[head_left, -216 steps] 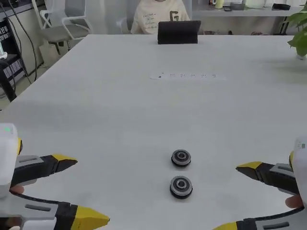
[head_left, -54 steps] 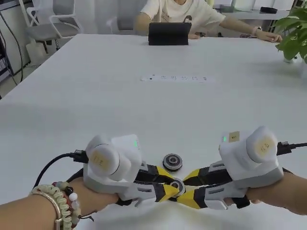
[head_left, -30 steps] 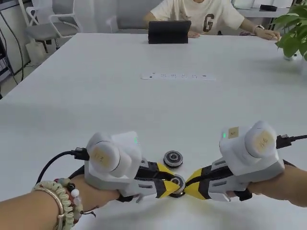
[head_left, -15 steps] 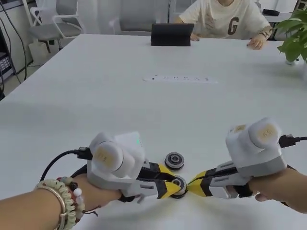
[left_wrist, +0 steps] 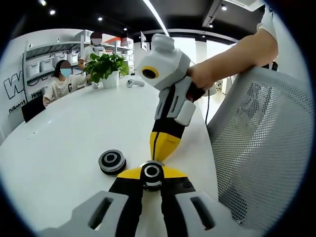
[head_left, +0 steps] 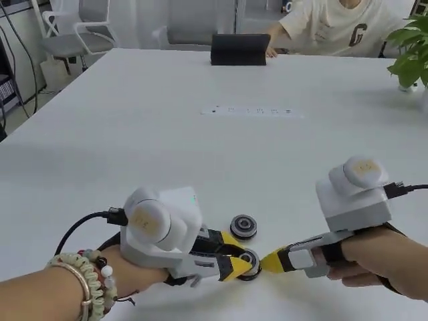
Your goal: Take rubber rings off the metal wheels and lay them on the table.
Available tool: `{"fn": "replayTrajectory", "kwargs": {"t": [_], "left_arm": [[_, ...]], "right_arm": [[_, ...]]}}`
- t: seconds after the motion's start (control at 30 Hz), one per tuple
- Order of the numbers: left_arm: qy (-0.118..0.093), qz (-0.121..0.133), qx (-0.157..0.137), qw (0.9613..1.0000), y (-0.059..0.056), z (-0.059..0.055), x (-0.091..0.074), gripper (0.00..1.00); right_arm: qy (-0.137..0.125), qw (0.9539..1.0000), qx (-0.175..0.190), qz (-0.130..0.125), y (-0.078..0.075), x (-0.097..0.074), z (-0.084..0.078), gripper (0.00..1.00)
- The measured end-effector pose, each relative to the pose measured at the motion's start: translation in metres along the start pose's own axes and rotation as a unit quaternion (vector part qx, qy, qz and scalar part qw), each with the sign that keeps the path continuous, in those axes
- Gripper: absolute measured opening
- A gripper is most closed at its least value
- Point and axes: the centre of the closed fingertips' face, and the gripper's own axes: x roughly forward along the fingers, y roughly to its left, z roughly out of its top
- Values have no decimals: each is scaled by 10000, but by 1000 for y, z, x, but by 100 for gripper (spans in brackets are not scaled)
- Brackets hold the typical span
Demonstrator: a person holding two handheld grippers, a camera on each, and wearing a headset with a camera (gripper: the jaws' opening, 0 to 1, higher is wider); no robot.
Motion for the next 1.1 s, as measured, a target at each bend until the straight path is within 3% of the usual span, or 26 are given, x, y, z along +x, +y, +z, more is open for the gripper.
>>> {"fn": "replayTrajectory", "kwargs": {"t": [0.07,0.17,0.37,0.87,0.97,1.1], "left_arm": [[7,2,6,10000,0,0,0,8],[17,7,4,10000,0,0,0,8],[37,48,26,10000,1,1,0,8],[83,36,74,9999,2,2,0,7],[87,29,84,9999,2,2,0,7],[109,30,117,9999,2,2,1,7]], "right_arm": [[-78,9995,303,19,0,-1,2,0],[-69,9998,191,-20,0,-2,1,0],[-148,9993,333,-88,-3,-4,2,0],[-353,9979,529,155,10,-11,7,0],[-220,9997,76,33,11,-9,6,0],[-197,9998,35,7,12,-8,8,0]]}}
